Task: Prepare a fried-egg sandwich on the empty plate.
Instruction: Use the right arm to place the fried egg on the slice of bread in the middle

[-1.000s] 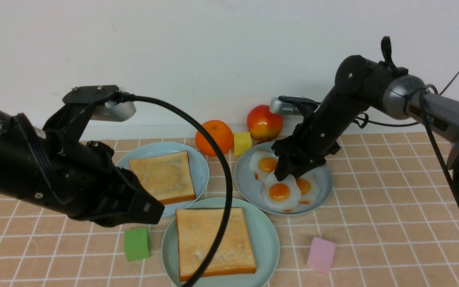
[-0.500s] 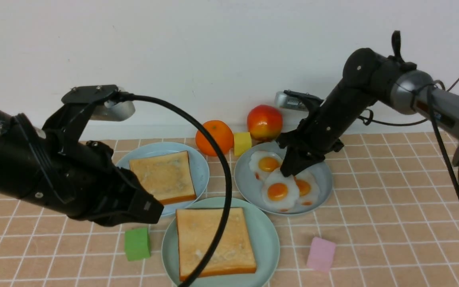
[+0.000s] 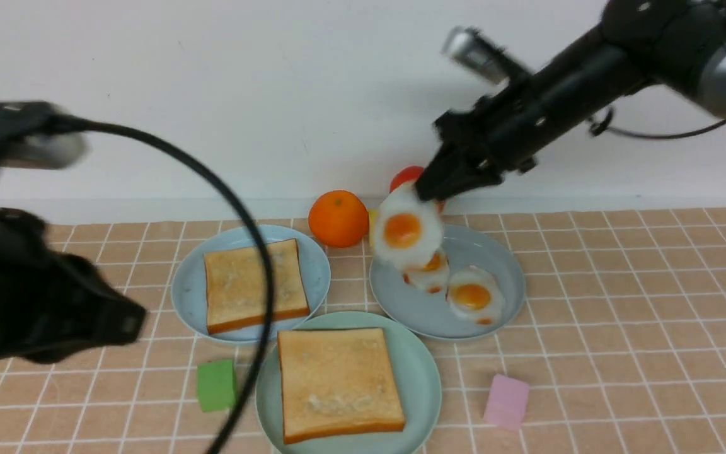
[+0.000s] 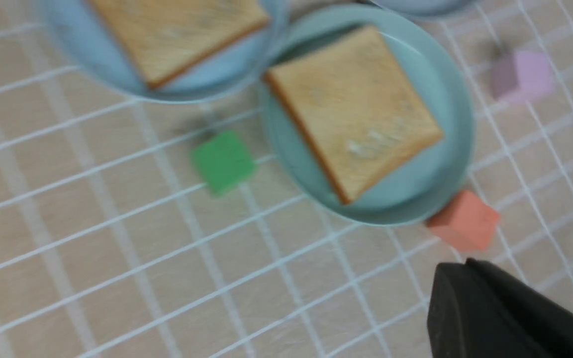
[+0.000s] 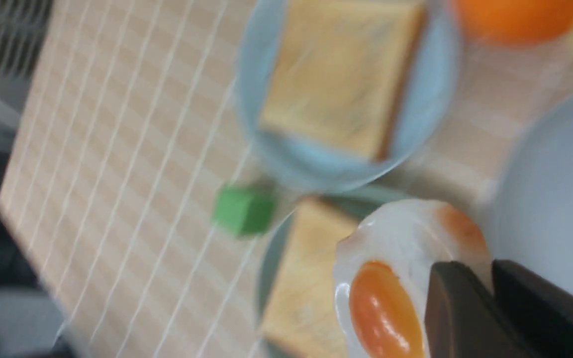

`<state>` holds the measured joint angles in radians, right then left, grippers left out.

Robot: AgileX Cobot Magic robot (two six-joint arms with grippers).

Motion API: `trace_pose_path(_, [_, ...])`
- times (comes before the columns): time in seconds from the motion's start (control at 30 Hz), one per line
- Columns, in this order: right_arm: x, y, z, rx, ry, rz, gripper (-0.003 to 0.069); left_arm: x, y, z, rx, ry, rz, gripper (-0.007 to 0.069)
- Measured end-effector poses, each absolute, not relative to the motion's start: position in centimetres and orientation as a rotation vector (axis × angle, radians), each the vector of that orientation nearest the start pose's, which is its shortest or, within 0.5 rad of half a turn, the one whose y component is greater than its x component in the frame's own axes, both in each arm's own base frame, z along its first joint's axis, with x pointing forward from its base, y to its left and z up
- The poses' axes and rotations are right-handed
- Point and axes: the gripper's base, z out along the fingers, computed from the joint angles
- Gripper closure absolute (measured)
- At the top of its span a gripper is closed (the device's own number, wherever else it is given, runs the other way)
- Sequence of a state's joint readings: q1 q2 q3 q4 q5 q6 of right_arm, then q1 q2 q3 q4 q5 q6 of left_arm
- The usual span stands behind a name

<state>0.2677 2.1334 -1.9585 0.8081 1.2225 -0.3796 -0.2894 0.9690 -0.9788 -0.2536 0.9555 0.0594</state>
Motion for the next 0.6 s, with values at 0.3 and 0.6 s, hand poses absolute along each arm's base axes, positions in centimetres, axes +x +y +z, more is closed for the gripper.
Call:
trace_pose_path(0.3, [39.1, 24.7, 23.6, -0.781, 2.628, 1.131, 0.0578, 14.6, -5.9, 35.9, 0.282, 2.394, -0.393, 0.0636])
trace_pose_path(0.6, [38.6, 27.1, 21.1, -0.826, 2.649, 1.085, 0.0573, 14.5, -5.9, 35.8, 0.282, 2.412, -0.392, 0.0627])
